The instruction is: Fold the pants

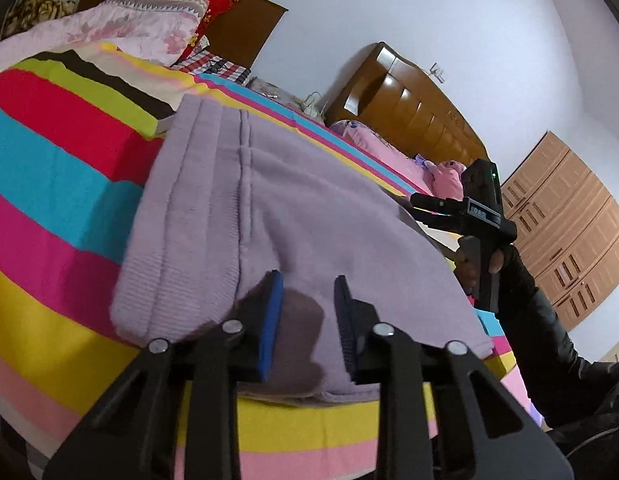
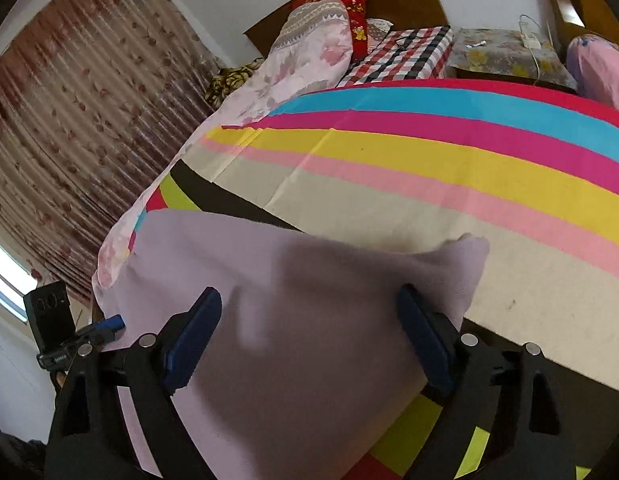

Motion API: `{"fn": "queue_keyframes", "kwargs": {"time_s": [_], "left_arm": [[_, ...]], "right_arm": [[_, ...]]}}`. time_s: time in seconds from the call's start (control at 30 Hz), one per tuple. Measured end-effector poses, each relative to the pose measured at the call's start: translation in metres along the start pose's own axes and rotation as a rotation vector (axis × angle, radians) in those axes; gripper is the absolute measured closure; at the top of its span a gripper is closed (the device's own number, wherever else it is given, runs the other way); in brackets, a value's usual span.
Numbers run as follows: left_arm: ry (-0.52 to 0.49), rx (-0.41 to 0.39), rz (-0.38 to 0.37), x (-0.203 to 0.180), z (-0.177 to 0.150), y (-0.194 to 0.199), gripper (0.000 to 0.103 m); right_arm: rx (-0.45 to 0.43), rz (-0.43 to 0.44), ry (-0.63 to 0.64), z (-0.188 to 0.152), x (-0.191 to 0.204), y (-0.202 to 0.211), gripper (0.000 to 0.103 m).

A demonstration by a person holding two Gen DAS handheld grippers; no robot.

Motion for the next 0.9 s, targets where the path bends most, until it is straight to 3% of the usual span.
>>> {"fn": "queue_keyframes", "kwargs": {"time_s": [0.07,0.13,0.2,0.23,0.3,0.33,0.37,0.43,0.47,0.5,0.57,0.6,0.67,0.73,0.8,0.9], "left_arm": [[-0.022,-0.002,0.021,-0.005,-0.002,0.003,0.078],[-0.027,-0.012,0.033,-0.006,-0.004,0.003,0.078],[-0.015,-0.017,0.026,-0.006,-0.007,0.004,0.078],[-0.011,-0.017,0.022,-0.006,-0.007,0.005,0.078],[-0.014,-0.019,0.023,-0.006,-0.006,0.004,0.078],[-0.015,-0.02,0.023,-0.006,-0.006,0.004,0.078],[-0.016,-0.022,0.022,-0.006,-0.006,0.004,0.078],[-0.017,-0.03,0.014,-0.006,-0.007,0.004,0.078],[-0.011,-0.032,0.008,-0.005,-0.006,0.004,0.078],[-0.005,-0.033,0.003,-0.004,-0.005,0.004,0.078],[-0.005,-0.035,0.002,-0.004,-0.006,0.004,0.078],[-0.006,-0.037,0.0,-0.004,-0.006,0.004,0.078],[-0.006,-0.042,-0.007,-0.002,-0.005,0.003,0.078],[-0.005,-0.045,-0.012,-0.001,-0.005,0.003,0.078],[-0.006,-0.044,-0.012,-0.001,-0.005,0.002,0.078],[-0.009,-0.037,-0.014,0.0,-0.005,0.002,0.078]], "right_arm": [[-0.047,-0.011,-0.051,0.007,-0.005,0.01,0.024],[-0.096,-0.025,-0.105,0.013,0.0,0.02,0.021],[-0.105,0.068,-0.069,0.02,0.029,0.015,0.019],[-0.089,0.107,-0.045,0.02,0.045,0.011,0.013],[-0.003,0.196,0.024,0.015,0.084,-0.009,0.012],[0.08,0.229,0.054,0.01,0.101,-0.028,0.01],[0.143,0.212,0.073,0.005,0.106,-0.044,0.01],[0.264,0.1,0.098,-0.001,0.094,-0.079,0.01],[0.274,0.067,0.091,0.003,0.084,-0.086,0.014],[0.242,0.031,0.08,0.013,0.073,-0.087,0.016],[0.1,-0.084,0.014,0.044,0.049,-0.067,0.014],[0.066,-0.081,-0.02,0.051,0.045,-0.06,0.014],[0.028,0.057,-0.049,0.057,0.06,-0.046,0.013],[0.066,0.108,0.003,0.044,0.083,-0.045,0.013],[0.171,0.159,0.055,0.015,0.101,-0.058,0.01],[0.234,0.031,0.042,-0.001,0.066,-0.08,0.014]]}}
Point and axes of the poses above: each gripper's, at about its wrist camera, not at the fingertips, and y roughly against the way its jaws point, x to its left, z to its top, the point moved 7 cm from there along -y, roughly the way its jaws point, and after that the axes turned 10 degrees about z, right-handed, at the moved point
